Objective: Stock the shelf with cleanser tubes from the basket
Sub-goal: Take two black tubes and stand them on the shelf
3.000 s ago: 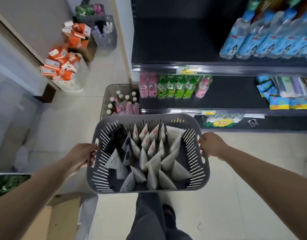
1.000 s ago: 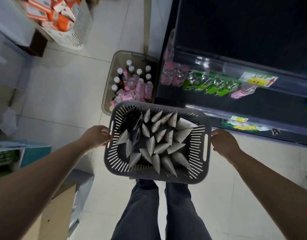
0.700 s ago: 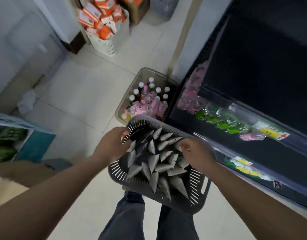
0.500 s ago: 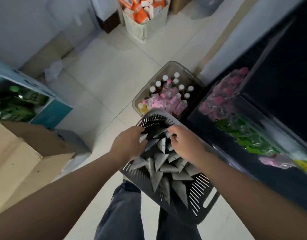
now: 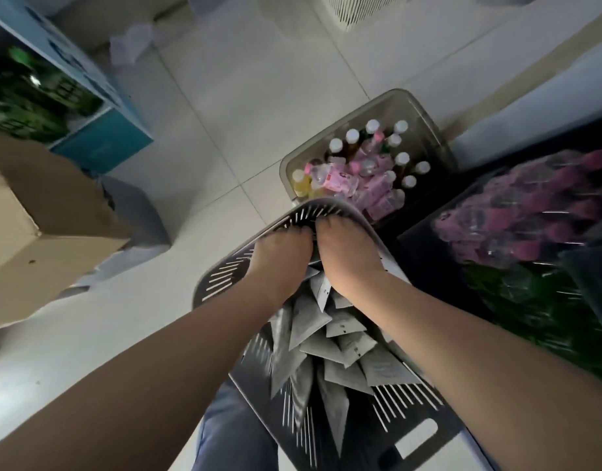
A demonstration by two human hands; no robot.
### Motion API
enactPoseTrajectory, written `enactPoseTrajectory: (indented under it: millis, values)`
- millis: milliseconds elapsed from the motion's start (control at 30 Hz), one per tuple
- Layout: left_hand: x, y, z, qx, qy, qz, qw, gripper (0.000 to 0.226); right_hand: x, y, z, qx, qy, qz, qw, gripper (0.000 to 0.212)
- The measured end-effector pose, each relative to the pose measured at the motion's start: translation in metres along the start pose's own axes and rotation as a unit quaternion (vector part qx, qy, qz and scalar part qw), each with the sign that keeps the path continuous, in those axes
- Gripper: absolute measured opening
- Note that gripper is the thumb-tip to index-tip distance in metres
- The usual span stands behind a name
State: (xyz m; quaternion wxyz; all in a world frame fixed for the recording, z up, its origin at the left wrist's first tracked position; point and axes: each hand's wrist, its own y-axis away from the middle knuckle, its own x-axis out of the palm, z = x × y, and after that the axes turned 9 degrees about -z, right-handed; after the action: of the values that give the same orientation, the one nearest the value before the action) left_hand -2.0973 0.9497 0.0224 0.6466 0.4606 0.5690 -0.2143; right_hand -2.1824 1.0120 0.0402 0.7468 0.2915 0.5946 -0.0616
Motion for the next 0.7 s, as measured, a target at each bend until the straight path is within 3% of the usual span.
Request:
enactPoseTrajectory:
  millis: [267, 433, 700]
  values:
    - [0.000, 0.002, 0.004, 0.007, -0.012, 0.027, 1.000, 0.023, -0.004, -0.009, -0.001, 0.010, -0.001, 0.061, 0.998, 0.023]
    - [-0.016, 0.014, 0.008, 0.027, -0.019, 0.011, 0.999, 0.019, -0.023, 0.008, 0.000, 0.009, -0.009, 0.037, 0.999, 0.022]
    - [-0.107, 0.042, 0.014, 0.083, -0.035, -0.031, 0.995, 0.025, -0.092, 0.060, 0.005, 0.065, -0.028, -0.028, 0.997, 0.023]
